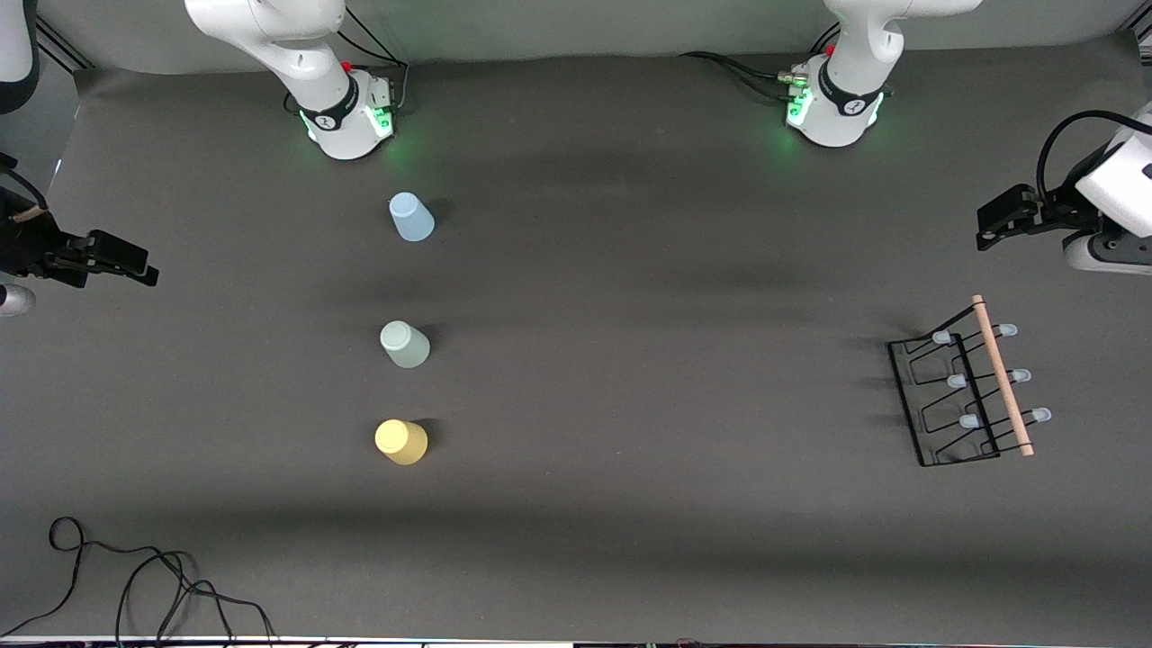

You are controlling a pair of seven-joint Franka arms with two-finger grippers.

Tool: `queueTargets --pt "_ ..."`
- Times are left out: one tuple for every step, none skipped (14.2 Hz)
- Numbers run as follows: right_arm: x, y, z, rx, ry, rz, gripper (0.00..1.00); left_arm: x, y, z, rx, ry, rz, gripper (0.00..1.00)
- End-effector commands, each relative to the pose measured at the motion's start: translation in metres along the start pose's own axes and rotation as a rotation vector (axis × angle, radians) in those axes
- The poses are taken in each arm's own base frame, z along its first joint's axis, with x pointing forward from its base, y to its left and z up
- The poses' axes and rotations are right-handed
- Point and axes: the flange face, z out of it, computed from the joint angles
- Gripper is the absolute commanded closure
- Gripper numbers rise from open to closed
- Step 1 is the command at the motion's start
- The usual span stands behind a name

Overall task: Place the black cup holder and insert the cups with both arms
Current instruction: 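Move the left gripper toward the wooden dowel of the wire holder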

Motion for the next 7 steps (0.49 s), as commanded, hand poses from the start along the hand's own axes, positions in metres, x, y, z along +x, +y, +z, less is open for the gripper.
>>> queueTargets --pt "0.0013 0.0010 -0.0029 -0.015 -0.001 -0.003 0.00 0.0015 0.0017 -0.0050 0.009 0.010 -0.009 0.00" --pt "0.0012 0.0019 -0.0029 -0.015 -0.001 -0.001 0.00 0.0016 0.0027 -0.0050 0.007 0.010 -0.009 0.00" --pt "0.0012 0.0019 -0.0029 -0.015 -0.001 -0.001 0.00 0.0015 0.0025 -0.0050 0.009 0.010 -0.009 0.00" --pt "0.0007 0.0027 -0.0038 -0.015 0.001 0.000 0.00 0.0013 0.0034 -0.0047 0.009 0.007 -0.006 0.00" --pt "0.0007 0.0028 -0.0031 -0.015 -0.001 0.000 0.00 0.0002 0.0019 -0.0039 0.007 -0.002 -0.009 0.00" --pt "0.0007 0.0028 -0.0031 -0.015 -0.001 0.000 0.00 -0.0002 0.0028 -0.0047 0.007 -0.001 -0.008 0.00" --pt "0.0007 0.0028 -0.0031 -0.015 -0.001 0.000 0.00 0.0002 0.0036 -0.0050 0.007 0.002 -0.008 0.00"
